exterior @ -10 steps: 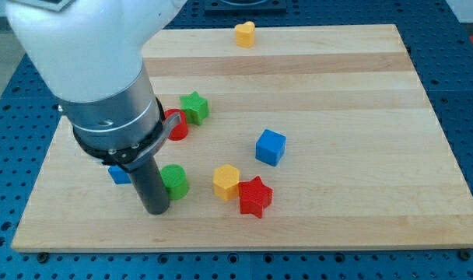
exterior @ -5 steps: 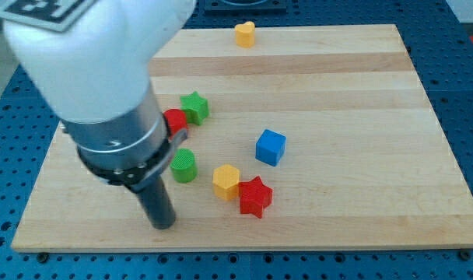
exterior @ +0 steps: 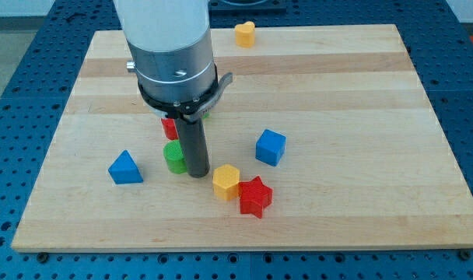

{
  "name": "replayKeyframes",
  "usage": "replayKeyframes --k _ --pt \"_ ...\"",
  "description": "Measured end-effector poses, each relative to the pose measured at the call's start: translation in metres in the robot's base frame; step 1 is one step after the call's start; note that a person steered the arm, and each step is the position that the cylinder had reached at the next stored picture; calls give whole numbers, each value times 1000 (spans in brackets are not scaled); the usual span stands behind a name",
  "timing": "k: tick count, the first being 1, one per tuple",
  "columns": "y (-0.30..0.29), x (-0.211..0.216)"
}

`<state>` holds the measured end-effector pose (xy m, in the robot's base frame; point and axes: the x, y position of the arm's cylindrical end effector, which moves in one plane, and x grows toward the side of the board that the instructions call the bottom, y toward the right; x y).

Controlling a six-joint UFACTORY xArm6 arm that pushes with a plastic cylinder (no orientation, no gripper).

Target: Move the green circle to the bottom of the red circle

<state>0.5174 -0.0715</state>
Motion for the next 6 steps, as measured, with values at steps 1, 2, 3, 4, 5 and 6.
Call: replayKeyframes --k 1,2,3,4,5,6 --pt "0 0" --pt "-1 0" --pt "-15 19" --pt "-28 33" --pt "-31 20" --pt "-31 -1"
